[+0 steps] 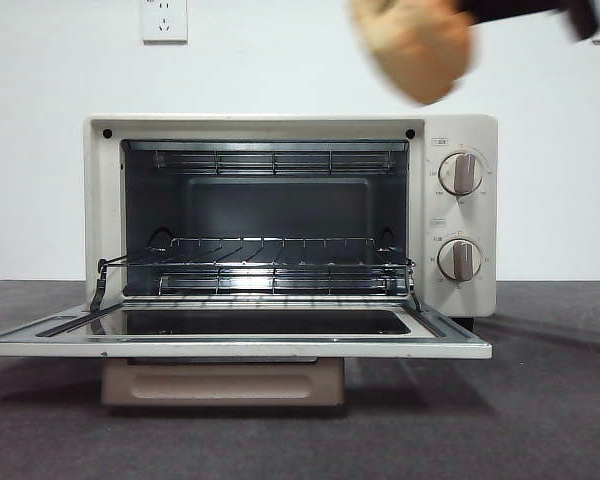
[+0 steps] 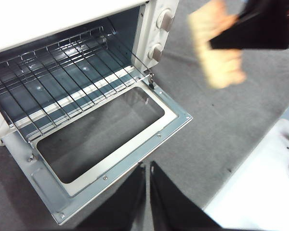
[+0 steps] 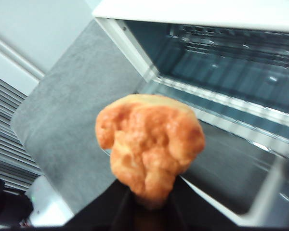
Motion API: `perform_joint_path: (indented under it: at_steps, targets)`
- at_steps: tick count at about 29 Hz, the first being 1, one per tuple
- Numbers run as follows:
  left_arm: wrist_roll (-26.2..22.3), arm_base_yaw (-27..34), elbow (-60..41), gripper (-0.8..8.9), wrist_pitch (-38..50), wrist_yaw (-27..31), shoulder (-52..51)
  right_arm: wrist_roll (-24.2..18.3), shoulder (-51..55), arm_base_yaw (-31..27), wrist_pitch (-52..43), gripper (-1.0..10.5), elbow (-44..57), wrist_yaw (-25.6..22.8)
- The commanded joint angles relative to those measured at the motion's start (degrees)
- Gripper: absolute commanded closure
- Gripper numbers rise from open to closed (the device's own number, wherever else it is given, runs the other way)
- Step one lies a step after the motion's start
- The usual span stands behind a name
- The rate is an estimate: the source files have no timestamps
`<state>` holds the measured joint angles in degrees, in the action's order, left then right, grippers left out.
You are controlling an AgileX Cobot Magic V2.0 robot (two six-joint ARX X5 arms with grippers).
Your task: The left arm flap open the oven, the right arm pick bread and place it into oven, the left arm flap close the oven
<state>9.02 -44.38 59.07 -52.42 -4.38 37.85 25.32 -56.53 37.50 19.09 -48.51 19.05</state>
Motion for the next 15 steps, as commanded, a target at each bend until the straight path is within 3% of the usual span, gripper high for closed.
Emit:
perform_joint_path:
  at_steps: [1, 7, 15]
  targets:
    - [0.9, -0.5, 1.1, 7.97, -0.4, 0.2, -1.7, 4.6, -5.2, 2.4, -5.4, 9.1, -0.8, -3.1]
    - [0.9, -0.5, 1.1, 7.94, -2.4, 0.2, -5.1, 8.5, -14.7, 3.7, -13.9, 9.1, -0.8, -8.9]
    - [0.2, -0.5, 1.2, 7.94, -3.3, 0.2, -6.6, 10.3, -23.5, 3.7, -24.0, 9.1, -0.8, -15.3]
